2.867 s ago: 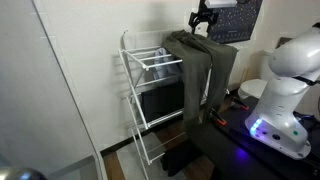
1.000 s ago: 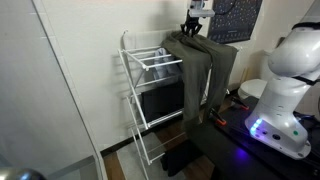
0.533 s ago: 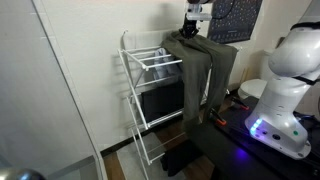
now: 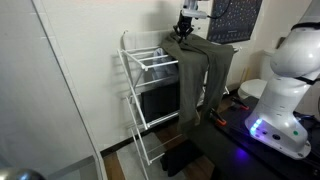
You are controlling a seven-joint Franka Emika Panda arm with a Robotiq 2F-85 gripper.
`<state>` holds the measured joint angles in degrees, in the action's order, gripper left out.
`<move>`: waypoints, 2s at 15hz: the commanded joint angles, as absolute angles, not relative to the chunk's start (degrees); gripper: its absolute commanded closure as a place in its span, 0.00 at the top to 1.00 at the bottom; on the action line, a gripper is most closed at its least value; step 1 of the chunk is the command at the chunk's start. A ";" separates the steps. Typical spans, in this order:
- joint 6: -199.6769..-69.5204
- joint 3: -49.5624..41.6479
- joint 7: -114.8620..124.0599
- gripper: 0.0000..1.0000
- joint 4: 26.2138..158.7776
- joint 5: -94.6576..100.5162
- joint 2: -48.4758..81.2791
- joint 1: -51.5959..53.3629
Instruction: Move the trousers to the left, remove the striped shirt from underneath the trousers and pull it to the right
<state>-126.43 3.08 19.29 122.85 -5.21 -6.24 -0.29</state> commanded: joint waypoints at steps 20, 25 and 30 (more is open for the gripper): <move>-124.24 10.65 17.92 0.34 115.66 -11.10 -5.41 10.14; -119.60 5.66 13.37 0.71 115.23 -16.87 -10.05 7.13; -112.69 -1.82 11.45 1.00 113.30 -16.61 -13.28 0.76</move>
<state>-116.58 0.95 12.34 114.56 -16.29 -11.81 4.14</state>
